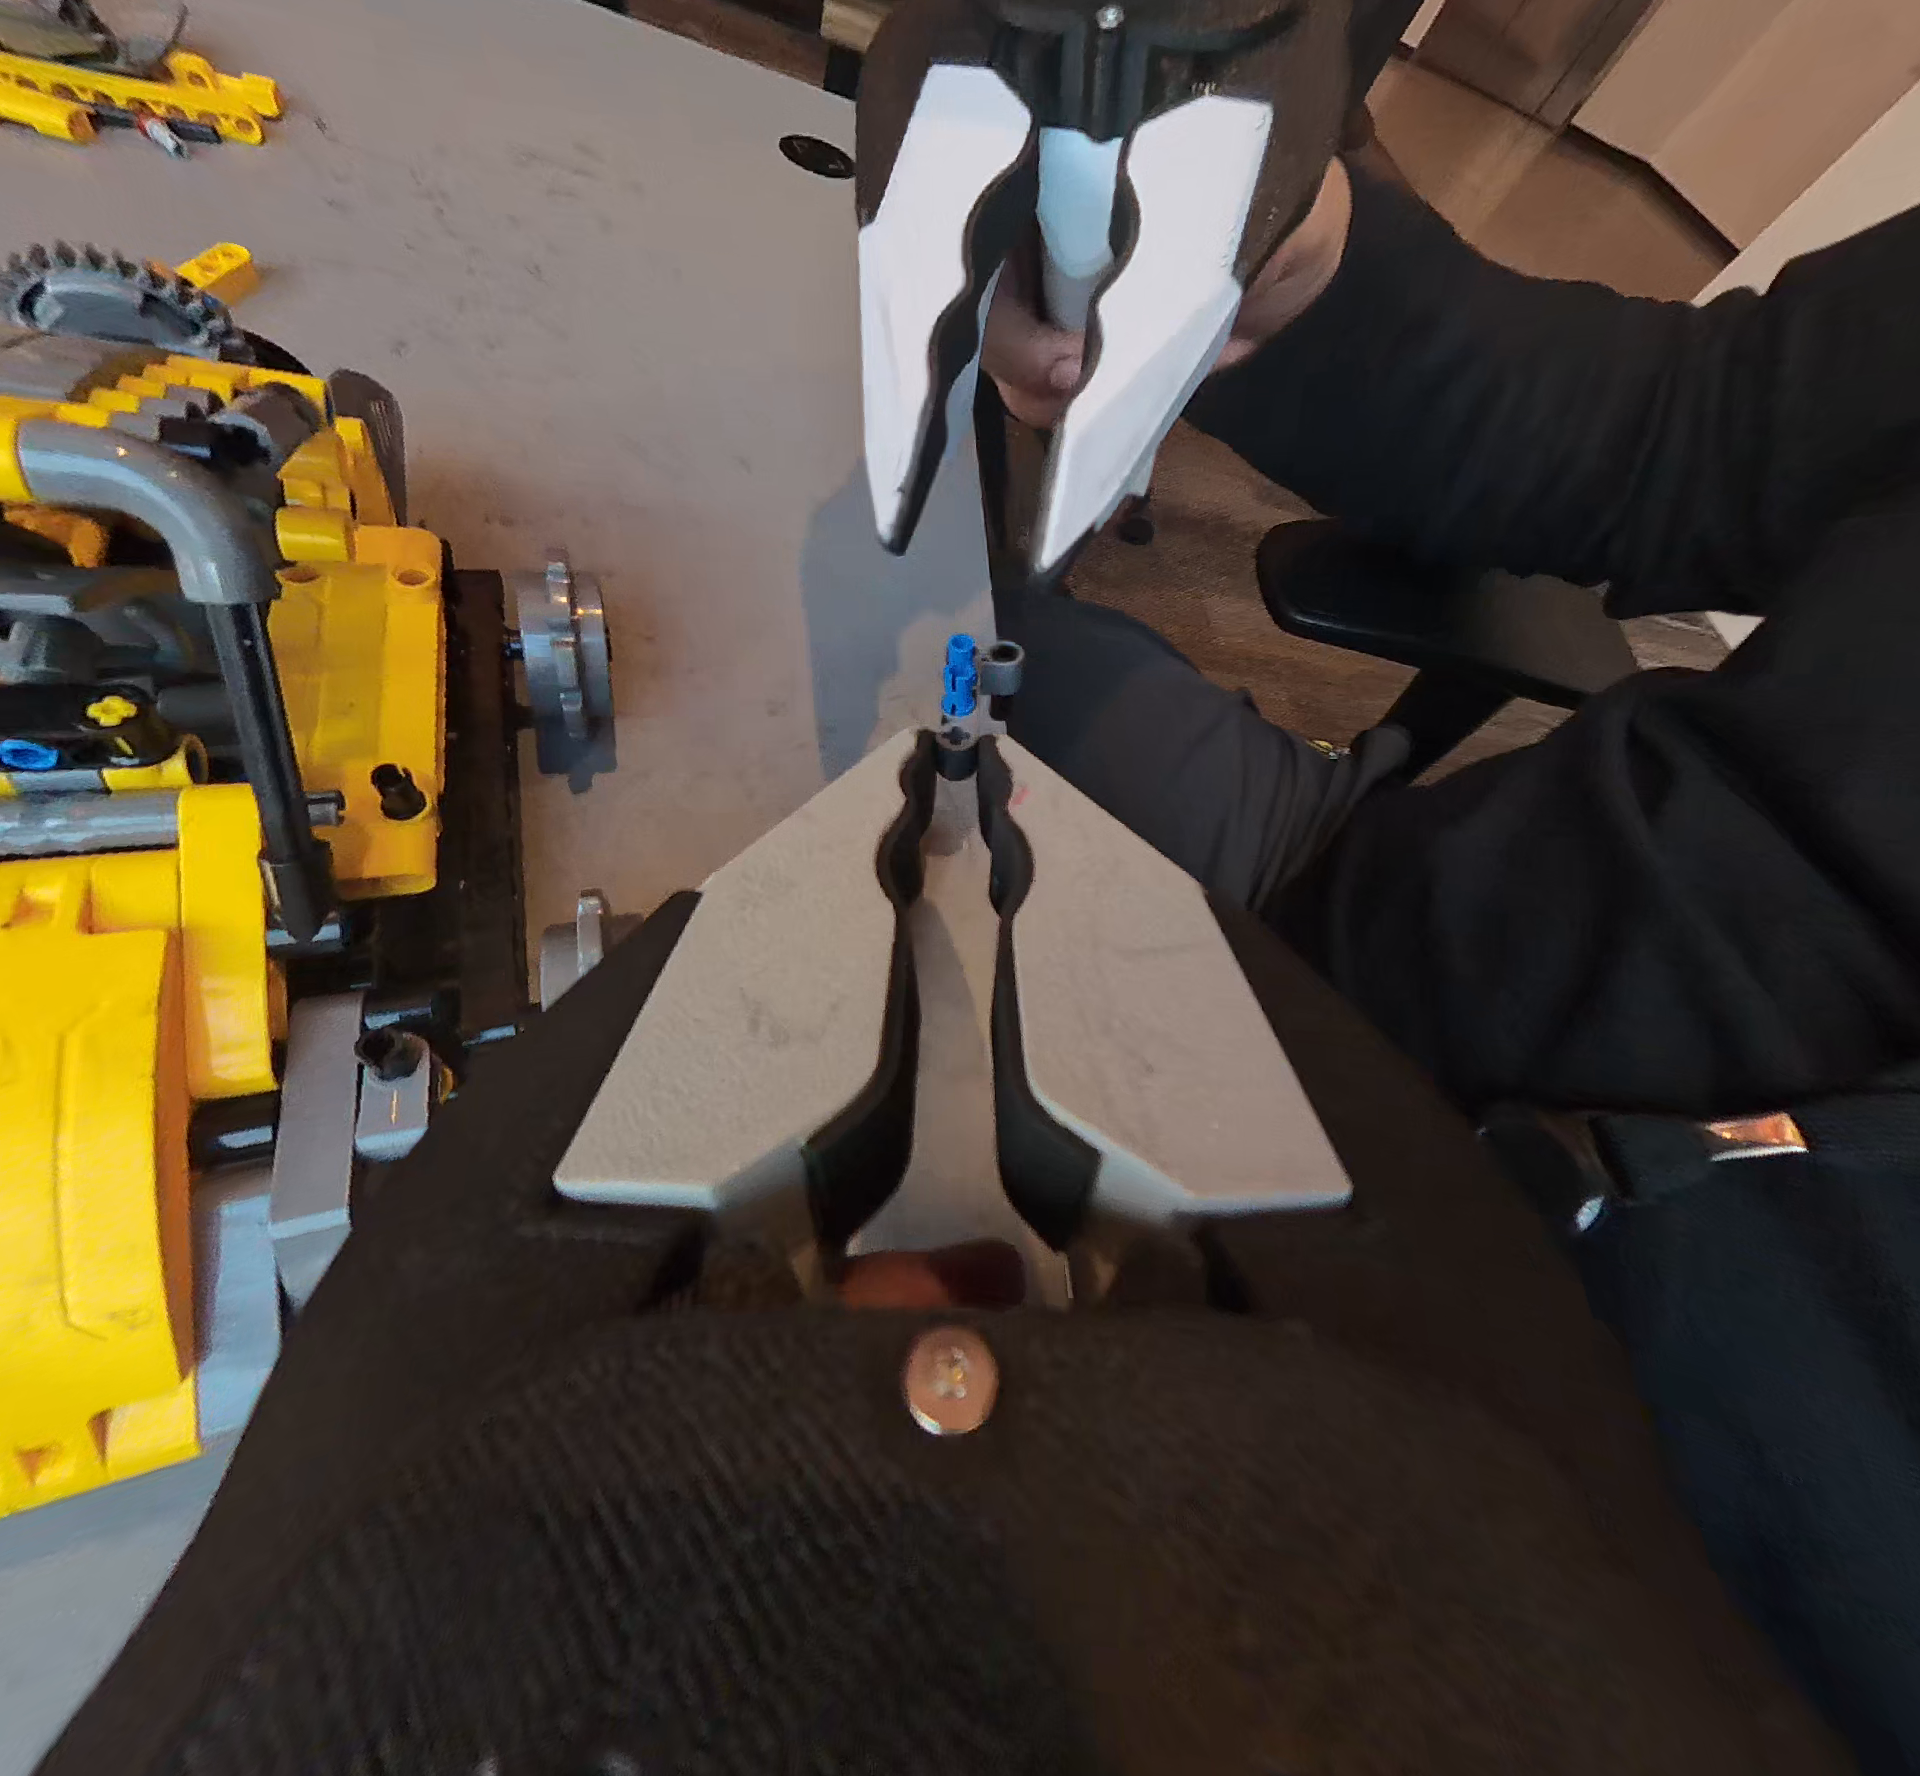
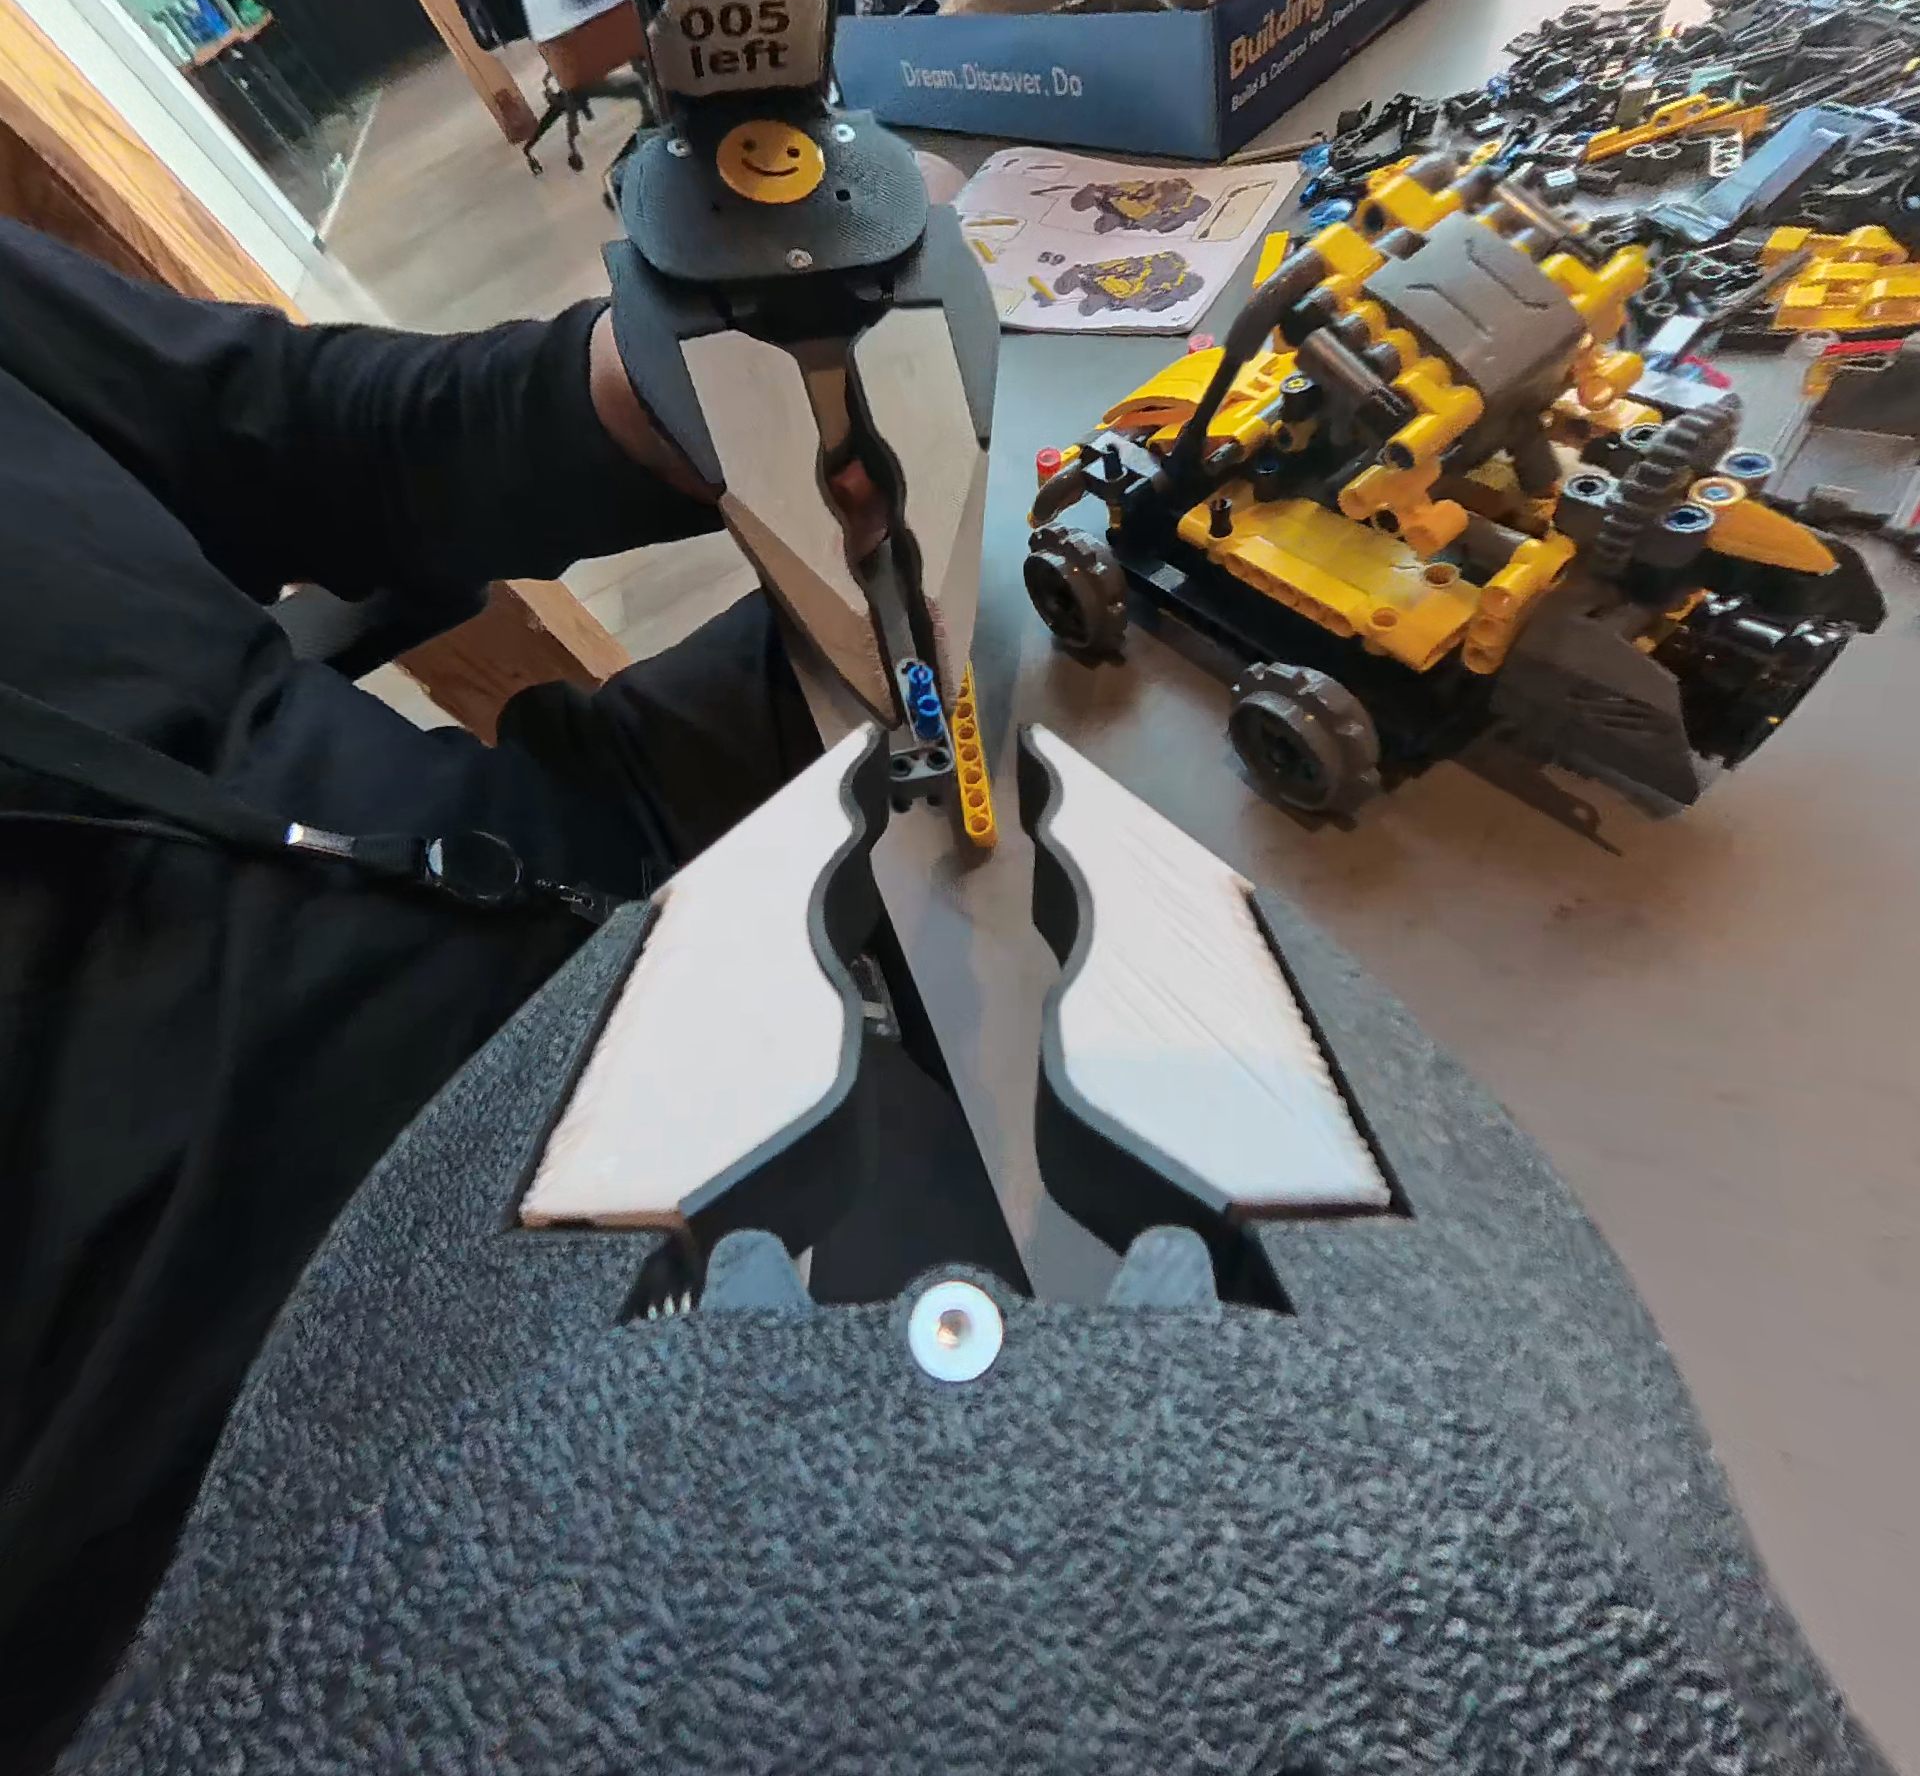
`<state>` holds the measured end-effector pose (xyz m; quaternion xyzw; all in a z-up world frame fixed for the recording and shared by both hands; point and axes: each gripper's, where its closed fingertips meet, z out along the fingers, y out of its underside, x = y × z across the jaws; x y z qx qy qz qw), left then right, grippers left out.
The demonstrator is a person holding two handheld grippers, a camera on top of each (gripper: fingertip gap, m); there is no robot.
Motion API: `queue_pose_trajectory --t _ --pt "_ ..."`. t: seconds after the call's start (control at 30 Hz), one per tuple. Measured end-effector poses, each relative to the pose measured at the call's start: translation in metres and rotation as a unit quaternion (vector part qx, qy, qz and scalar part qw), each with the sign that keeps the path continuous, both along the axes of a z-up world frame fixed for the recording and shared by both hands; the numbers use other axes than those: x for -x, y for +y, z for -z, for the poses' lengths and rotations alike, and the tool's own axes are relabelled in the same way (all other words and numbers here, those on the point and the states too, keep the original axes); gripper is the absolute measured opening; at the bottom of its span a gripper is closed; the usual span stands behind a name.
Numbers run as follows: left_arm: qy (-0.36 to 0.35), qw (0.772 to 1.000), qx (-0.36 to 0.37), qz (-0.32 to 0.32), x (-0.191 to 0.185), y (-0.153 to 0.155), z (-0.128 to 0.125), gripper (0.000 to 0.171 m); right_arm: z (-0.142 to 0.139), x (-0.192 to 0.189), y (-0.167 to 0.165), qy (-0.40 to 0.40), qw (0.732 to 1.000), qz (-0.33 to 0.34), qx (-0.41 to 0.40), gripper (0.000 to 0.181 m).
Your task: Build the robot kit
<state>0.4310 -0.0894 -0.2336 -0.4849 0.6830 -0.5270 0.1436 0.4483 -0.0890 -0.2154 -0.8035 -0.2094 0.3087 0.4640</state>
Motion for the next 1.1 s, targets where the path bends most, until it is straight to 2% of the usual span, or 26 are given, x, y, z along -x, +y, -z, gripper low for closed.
queue_pose_trajectory --t 0.07,0.27,0.47,0.67,0.73,0.9,1.1 --pt "0.001 1.000 0.005 0.004 0.001 -0.001 0.000 0.005 0.000 0.006 -0.002 -0.002 1.000 -0.023 0.015 0.020" --pt "-0.020 0.999 -0.032 0.018 0.003 -0.004 0.000 0.005 0.013 0.021 0.002 -0.083 0.993 -0.066 0.044 0.009" --pt "-0.036 0.996 -0.073 0.025 0.006 -0.004 0.002 0.005 0.016 0.026 0.000 -0.117 0.987 -0.093 0.064 0.007" --pt "-0.050 0.996 -0.075 0.022 0.007 -0.004 -0.001 0.005 0.016 0.026 0.001 -0.149 0.983 -0.093 0.057 0.008" --pt "-0.058 0.995 -0.078 0.025 0.008 -0.006 -0.003 0.005 0.016 0.026 0.000 -0.159 0.981 -0.094 0.060 0.013" --pt "-0.059 0.995 -0.080 0.021 0.009 -0.004 -0.003 0.005 0.017 0.030 0.000 -0.174 0.977 -0.106 0.062 0.007" --pt "-0.067 0.995 -0.076 0.005 0.010 0.001 -0.006 0.006 0.013 0.031 0.005 -0.180 0.978 -0.087 0.055 0.007"
